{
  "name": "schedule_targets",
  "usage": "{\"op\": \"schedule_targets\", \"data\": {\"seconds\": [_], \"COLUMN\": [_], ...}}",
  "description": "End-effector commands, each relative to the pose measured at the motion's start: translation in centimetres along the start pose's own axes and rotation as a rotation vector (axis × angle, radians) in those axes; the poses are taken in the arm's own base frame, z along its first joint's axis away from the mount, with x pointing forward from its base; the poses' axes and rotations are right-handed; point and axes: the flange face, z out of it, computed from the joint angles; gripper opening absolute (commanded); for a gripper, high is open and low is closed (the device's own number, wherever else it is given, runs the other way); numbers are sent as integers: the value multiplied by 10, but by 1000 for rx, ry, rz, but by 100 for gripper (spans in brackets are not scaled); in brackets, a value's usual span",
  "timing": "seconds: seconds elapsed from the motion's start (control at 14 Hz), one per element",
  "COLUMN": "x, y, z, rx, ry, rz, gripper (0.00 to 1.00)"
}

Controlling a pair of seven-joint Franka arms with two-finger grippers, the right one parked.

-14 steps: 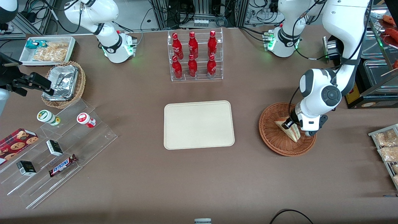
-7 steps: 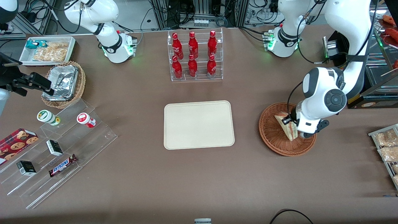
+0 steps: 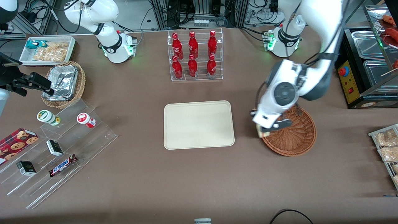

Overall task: Place sandwich from basket to tray
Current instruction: 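Lift the sandwich and carry it over the cream tray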

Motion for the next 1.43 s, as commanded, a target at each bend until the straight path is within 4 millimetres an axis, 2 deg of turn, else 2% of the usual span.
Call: {"op": "schedule_targets", "data": {"seconds": [0.0, 0.14, 0.36, 0.57, 0.71, 1.0, 1.36], "x": [-2, -22, -40, -59, -72, -79, -81], "y": [49, 93, 147, 196, 219, 246, 248], "z": [3, 7, 31, 42, 50, 69, 78], "rx": [-18, -77, -105, -118, -121, -124, -121], "ry": [8, 9, 33, 41, 45, 43, 35], "rz": [19, 50, 63, 48, 31, 30, 53], "gripper": [7, 6, 6, 1, 0, 0, 0]}}
